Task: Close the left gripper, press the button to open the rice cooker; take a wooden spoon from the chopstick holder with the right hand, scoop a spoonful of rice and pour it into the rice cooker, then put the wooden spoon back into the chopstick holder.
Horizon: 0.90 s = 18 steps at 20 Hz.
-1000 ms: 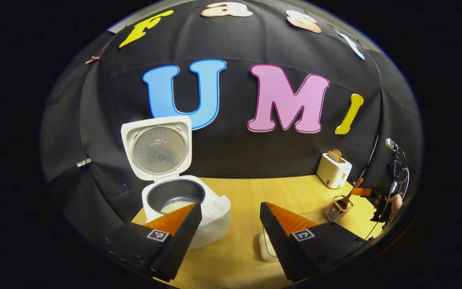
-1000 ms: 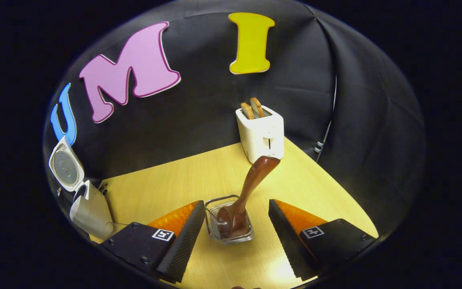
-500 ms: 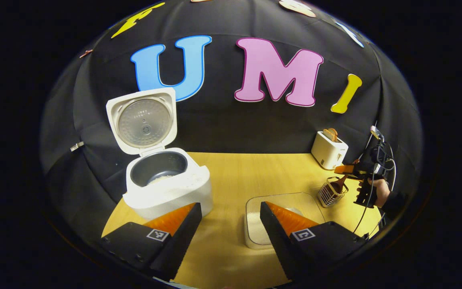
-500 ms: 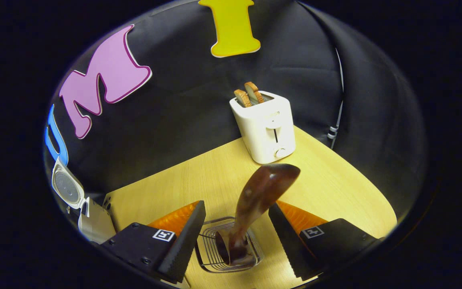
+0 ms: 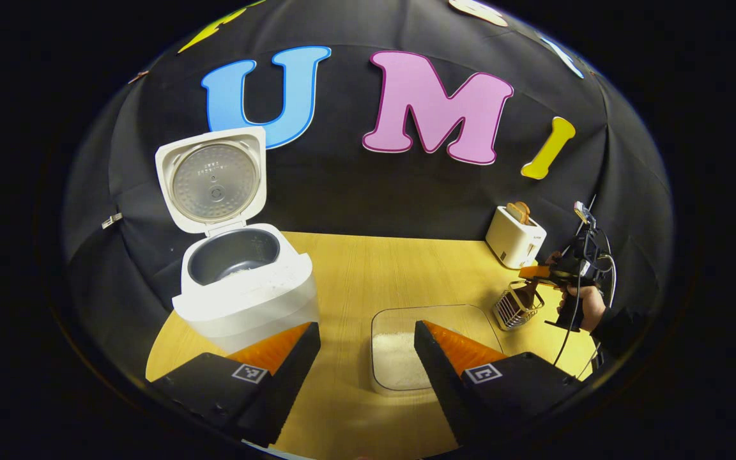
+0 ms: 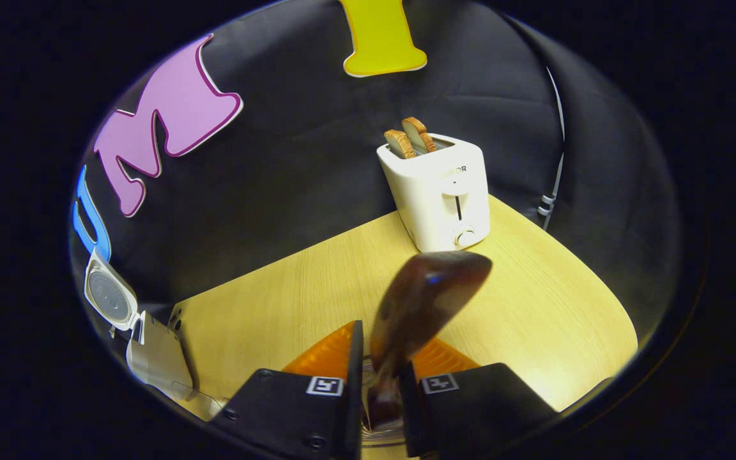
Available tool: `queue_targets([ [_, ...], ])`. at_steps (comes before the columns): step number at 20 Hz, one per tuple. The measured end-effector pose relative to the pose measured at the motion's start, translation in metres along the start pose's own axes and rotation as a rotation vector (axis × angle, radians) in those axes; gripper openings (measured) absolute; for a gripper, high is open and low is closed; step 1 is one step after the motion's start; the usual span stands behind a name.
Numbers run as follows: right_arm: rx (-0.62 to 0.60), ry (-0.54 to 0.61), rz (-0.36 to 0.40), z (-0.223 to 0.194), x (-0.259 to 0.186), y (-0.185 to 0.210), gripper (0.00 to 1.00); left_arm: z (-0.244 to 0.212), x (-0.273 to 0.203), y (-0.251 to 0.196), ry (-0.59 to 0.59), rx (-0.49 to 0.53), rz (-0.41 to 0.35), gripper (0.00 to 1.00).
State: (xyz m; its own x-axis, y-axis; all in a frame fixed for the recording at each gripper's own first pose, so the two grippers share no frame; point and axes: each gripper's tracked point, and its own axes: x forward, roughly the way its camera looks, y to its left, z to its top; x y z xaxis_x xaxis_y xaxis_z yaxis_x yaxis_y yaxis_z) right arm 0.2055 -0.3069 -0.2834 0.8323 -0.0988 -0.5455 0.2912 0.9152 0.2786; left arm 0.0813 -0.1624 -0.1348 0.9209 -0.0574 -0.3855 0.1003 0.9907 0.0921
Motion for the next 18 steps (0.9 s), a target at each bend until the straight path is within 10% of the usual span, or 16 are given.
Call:
queue_targets([
  [11,-0.100,-0.113,-0.026,0.053,-0.063,0.027,0.17,0.003,-0.009,0.022,-0.051,-0.058,-0.034,0.96],
  [18,-0.118,-0.175,0.070,0.067,-0.133,0.113,0.17,0.011,-0.024,0.062,-0.116,-0.015,-0.048,0.95],
])
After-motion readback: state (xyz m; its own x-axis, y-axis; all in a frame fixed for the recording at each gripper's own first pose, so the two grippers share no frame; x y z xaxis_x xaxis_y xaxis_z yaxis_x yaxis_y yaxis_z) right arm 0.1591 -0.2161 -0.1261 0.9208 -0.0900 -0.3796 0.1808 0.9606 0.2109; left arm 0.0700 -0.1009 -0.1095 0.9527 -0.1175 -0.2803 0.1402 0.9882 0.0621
